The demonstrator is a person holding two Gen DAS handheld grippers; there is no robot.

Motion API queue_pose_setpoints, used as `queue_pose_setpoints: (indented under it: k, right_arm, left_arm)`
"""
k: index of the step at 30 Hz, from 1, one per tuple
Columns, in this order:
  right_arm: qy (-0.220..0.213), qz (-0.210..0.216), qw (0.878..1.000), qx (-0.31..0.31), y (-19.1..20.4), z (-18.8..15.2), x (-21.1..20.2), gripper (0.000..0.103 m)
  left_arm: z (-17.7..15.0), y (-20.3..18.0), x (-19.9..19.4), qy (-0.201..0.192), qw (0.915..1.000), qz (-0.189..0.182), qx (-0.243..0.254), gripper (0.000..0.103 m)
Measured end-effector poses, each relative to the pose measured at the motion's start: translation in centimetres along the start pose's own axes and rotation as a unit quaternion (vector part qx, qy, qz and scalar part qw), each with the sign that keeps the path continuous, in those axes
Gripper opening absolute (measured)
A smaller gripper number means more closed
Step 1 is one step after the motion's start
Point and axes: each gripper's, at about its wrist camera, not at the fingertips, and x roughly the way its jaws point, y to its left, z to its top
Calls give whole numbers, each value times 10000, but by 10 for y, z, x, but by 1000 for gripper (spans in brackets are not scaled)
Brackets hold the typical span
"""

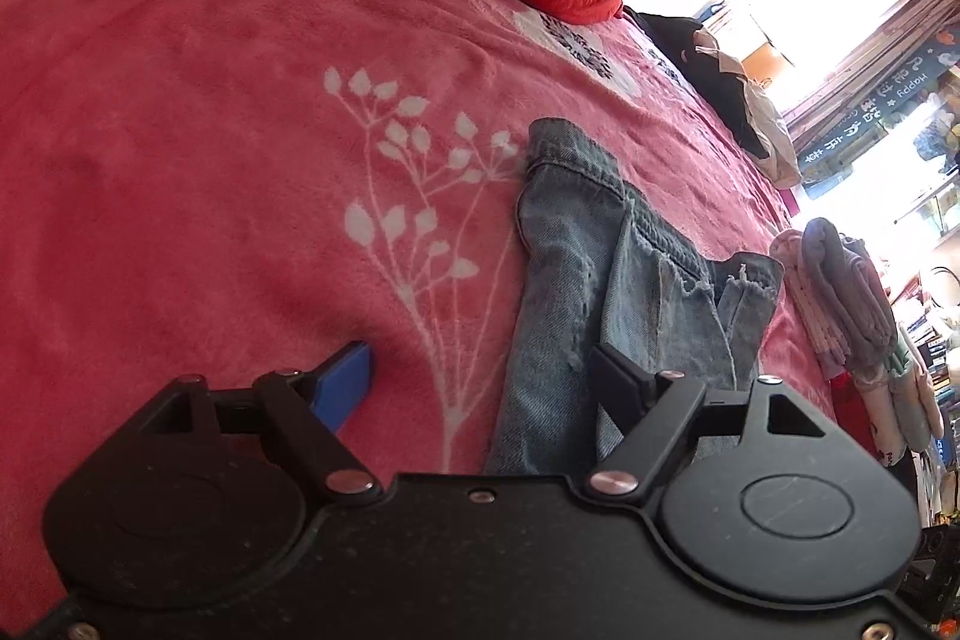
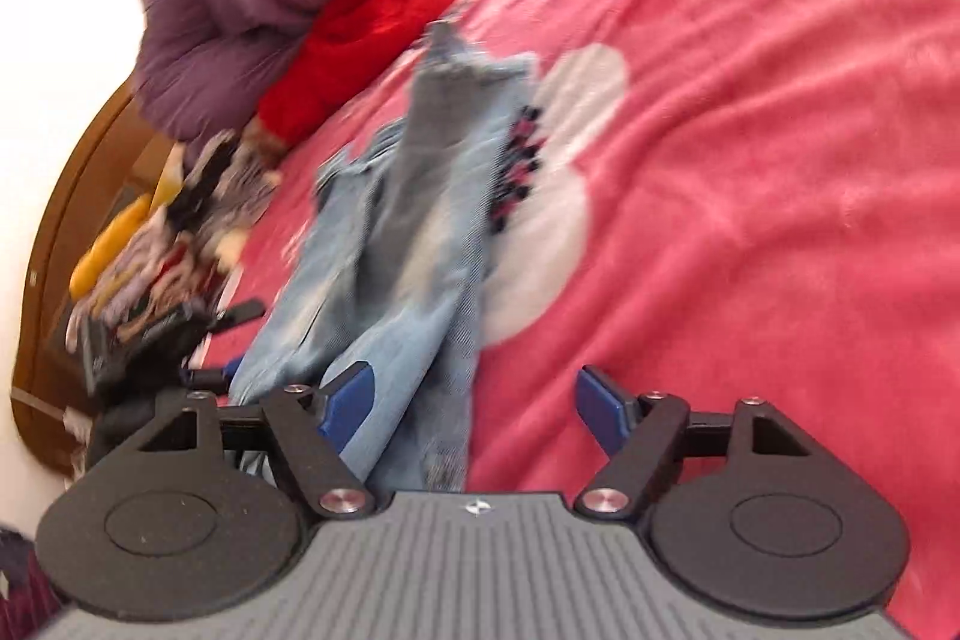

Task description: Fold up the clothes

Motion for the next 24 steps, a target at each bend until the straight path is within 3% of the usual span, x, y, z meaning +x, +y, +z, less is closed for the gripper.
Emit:
queue_pose_setpoints:
  k: [4, 7, 10, 13, 16, 18, 19, 23, 24]
  right_arm:
    - [-194, 164, 9994, 222, -7, 20, 23, 73]
    - [-322, 312, 9986, 283, -12, 39, 42, 70]
    - [-387, 482, 9974, 373, -21, 57, 62, 62]
    - [-431, 716, 9955, 442, -28, 72, 76, 58]
    - [-462, 927, 9934, 484, -33, 85, 89, 58]
    - [-474, 1066, 9919, 502, -35, 94, 97, 56]
    - [-445, 1124, 9916, 462, -34, 98, 102, 52]
    - [-417, 1085, 9927, 307, -27, 101, 117, 21]
    - [-405, 1073, 9931, 242, -24, 101, 118, 19]
  left_arm:
    - [18, -8, 13, -21, 9994, -343, 64, 70]
    - [30, -13, 29, 13, 9989, -337, 334, 65]
    - [43, -7, 49, 142, 9985, -415, 339, 51]
    - [56, -6, 63, 203, 9965, -719, 372, 48]
    - [60, -15, 79, 317, 9928, -916, 699, 45]
    - [59, -24, 88, 356, 9901, -983, 938, 36]
    - [59, -27, 91, 353, 9892, -957, 1055, 35]
    - [60, -39, 95, 250, 9856, -807, 1464, 22]
    - [60, -42, 93, 188, 9841, -797, 1579, 17]
